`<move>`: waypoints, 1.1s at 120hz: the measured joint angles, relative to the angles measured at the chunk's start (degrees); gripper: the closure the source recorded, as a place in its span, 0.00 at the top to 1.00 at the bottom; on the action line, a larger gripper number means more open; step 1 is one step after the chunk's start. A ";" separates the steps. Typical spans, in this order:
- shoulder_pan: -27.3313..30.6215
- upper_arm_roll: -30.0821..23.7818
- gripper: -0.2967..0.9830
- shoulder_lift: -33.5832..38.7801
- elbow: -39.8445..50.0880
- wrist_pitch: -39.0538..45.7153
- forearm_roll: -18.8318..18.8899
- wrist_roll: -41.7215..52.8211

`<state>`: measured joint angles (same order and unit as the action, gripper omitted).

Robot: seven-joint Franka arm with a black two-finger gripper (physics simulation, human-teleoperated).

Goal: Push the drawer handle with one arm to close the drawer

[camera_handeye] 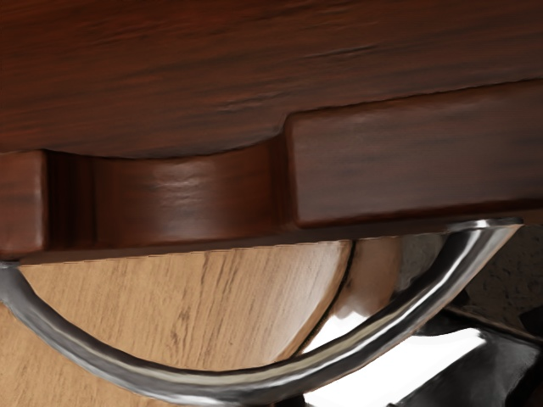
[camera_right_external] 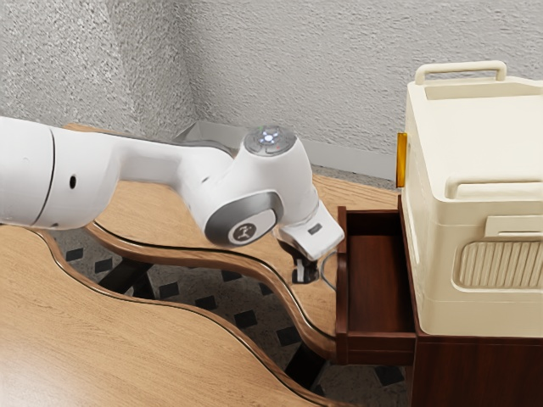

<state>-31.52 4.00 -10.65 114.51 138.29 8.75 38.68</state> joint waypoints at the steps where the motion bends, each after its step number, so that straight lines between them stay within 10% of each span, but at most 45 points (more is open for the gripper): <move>1: 0.03 -0.05 0.15 -0.14 -0.16 0.00 0.00 0.03; 132: -0.90 -2.13 0.15 -14.83 -18.13 -0.16 0.05 1.79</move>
<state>-32.42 1.87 -25.47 96.38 138.13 8.80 40.46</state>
